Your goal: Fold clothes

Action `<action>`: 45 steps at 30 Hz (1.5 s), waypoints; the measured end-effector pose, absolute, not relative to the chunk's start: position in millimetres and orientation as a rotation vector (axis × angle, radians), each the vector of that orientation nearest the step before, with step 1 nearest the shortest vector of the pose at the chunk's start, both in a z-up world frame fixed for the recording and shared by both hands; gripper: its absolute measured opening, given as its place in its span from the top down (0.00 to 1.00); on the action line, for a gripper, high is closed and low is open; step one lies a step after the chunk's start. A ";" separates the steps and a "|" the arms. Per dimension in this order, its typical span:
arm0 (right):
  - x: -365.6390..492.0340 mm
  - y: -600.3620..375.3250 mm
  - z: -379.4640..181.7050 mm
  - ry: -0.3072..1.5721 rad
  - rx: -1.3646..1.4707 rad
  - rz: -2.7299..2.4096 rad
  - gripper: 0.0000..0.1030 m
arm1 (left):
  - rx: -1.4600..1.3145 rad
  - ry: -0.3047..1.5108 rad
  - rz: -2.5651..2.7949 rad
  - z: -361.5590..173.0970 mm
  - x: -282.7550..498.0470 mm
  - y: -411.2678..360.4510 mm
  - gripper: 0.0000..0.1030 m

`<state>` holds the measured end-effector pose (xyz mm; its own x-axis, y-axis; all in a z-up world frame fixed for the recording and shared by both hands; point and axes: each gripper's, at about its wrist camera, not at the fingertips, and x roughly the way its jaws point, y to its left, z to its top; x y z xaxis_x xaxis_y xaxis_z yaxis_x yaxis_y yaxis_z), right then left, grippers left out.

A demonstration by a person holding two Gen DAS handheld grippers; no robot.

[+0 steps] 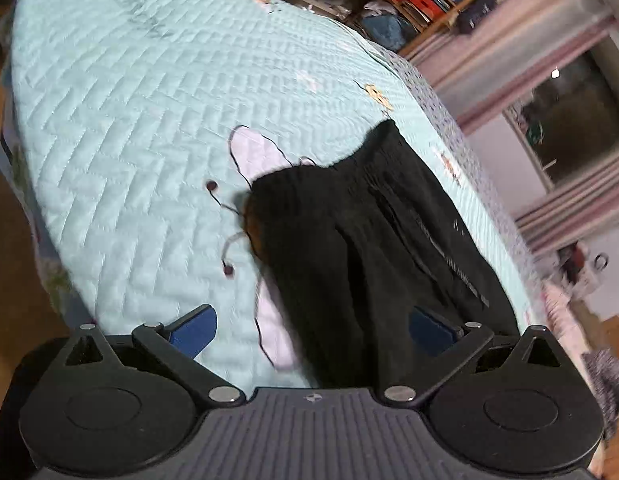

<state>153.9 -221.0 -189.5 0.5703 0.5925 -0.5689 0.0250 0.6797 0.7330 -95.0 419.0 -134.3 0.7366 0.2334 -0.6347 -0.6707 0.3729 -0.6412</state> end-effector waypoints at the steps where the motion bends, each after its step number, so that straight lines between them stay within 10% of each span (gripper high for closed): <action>1: 155.0 -219.7 -189.5 0.917 0.752 0.374 0.35 | -1.044 0.480 0.587 -136.2 -91.8 424.2 0.01; 22: 161.2 -198.9 -186.1 0.897 0.654 0.360 0.20 | -1.112 0.415 0.373 -168.4 -41.3 470.1 0.02; 24: 160.9 -197.3 -185.3 0.896 0.634 0.363 0.20 | -1.093 0.411 0.383 -165.5 -40.1 466.8 0.18; 26: 160.6 -196.2 -184.5 0.894 0.620 0.365 0.20 | -1.064 0.429 0.409 -162.1 -40.1 464.3 0.73; 28: 160.3 -195.8 -183.6 0.893 0.611 0.365 0.20 | -1.009 0.469 0.428 -155.5 -36.9 461.1 0.82; 45: 123.8 -363.3 -172.2 0.517 0.992 -0.007 0.20 | -0.843 0.562 0.609 -111.0 -41.0 436.5 0.88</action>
<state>123.8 -363.3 -172.2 0.8798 0.2251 -0.4188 0.2366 0.5568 0.7963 -41.0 436.5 -111.0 0.6951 0.2659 -0.6680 -0.6871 0.5193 -0.5082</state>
